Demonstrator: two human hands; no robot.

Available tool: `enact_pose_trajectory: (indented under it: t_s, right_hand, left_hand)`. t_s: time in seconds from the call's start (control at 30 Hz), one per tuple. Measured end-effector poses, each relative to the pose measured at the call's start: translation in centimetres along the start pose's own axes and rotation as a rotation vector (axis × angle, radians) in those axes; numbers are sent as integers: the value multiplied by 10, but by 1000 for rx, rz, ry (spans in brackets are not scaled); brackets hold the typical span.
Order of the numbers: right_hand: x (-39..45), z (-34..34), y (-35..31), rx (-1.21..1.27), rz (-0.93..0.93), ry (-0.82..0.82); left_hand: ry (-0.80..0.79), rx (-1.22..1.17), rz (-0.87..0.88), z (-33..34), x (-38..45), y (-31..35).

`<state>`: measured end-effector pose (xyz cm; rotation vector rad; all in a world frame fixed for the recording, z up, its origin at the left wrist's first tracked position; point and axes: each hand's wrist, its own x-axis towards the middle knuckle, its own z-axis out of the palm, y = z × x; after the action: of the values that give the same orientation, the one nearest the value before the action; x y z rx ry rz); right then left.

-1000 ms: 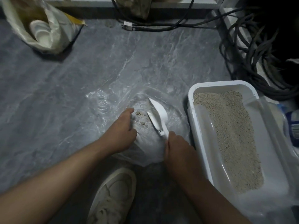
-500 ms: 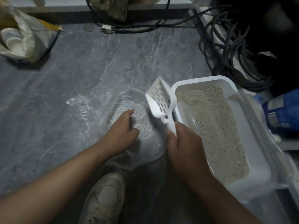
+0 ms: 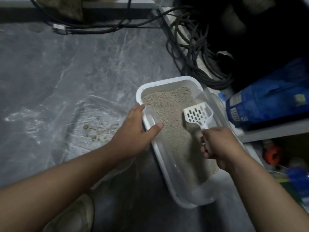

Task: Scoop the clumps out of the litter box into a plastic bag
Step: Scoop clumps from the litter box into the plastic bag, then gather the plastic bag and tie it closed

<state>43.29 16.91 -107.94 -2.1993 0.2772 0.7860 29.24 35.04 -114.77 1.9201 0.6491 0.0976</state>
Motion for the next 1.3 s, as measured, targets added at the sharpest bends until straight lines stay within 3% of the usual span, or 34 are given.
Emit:
enact_pose_trajectory:
  t_s: [0.13, 0.37, 0.73, 0.93, 1.07, 1.17, 1.3]
  right_hand:
    - [17, 4, -6, 181, 148, -125]
    - [53, 22, -22, 318, 281, -144]
    - [73, 39, -30, 194, 276, -206]
    - [63, 39, -18, -260, -49, 120]
    - [15, 64, -26, -511, -623, 322]
    - [-37, 106, -26, -532, -960, 151]
    - [-56, 161, -25, -705, -1018, -73]
  left_hand:
    - [-14, 39, -26, 10, 12, 3]
    - [-29, 54, 1, 16, 17, -8]
    - [-32, 51, 78, -1, 8, -12]
    - [18, 201, 52, -49, -9, -35]
    - [79, 322, 67, -84, -27, -47]
    - [153, 453, 68, -114, -45, -62]
    - [261, 526, -69, -143, -69, -83]
